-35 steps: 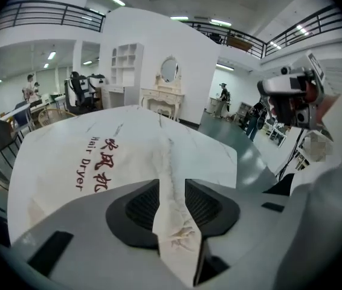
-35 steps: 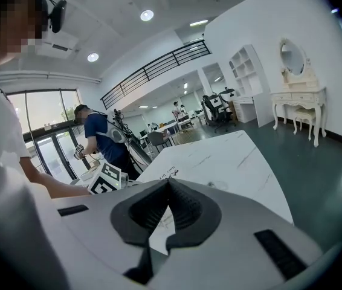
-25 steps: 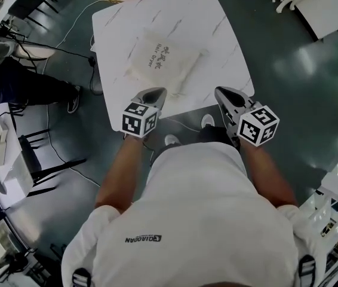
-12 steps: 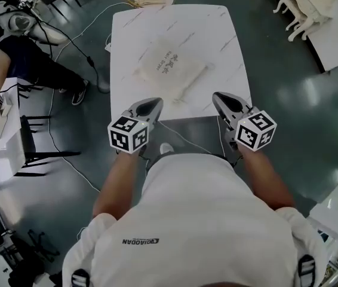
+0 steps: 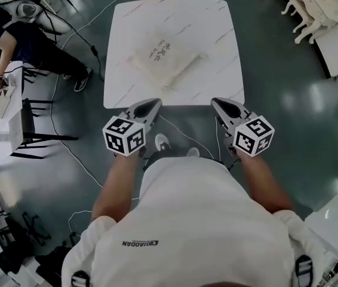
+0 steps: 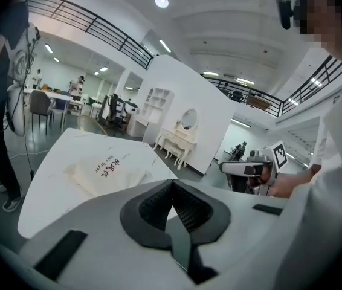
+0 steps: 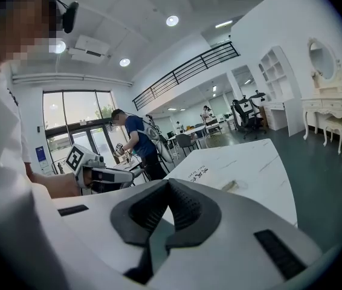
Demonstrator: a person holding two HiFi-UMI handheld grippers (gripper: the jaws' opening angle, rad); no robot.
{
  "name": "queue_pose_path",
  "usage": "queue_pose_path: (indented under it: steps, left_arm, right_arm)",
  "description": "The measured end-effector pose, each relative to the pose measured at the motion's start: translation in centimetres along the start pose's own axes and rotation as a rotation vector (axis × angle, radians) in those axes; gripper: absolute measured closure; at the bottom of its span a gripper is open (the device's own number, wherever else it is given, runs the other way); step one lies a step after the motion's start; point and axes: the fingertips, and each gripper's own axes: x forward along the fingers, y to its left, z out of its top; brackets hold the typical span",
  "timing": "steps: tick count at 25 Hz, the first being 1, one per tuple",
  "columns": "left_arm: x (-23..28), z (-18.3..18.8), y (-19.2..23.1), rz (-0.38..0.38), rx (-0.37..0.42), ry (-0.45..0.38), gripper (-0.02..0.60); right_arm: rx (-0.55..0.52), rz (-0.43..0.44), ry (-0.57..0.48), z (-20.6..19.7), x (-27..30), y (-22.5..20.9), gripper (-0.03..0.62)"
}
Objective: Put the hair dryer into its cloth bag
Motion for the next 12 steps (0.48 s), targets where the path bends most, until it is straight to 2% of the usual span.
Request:
queue_pose_path:
  steps: [4,12]
  left_arm:
    - [-1.1,-1.6,-2.6,0.031,-0.017,-0.002,0.554]
    - [-3.1,-2.8,-5.5,0.048,0.059,-0.007,0.554]
  right_arm:
    - [0.020,0.030,-0.005,-1.4,-2.3,0.4,0.572]
    - [0.023,0.035,-0.043,-2.9,-5.1,2.0,0.572]
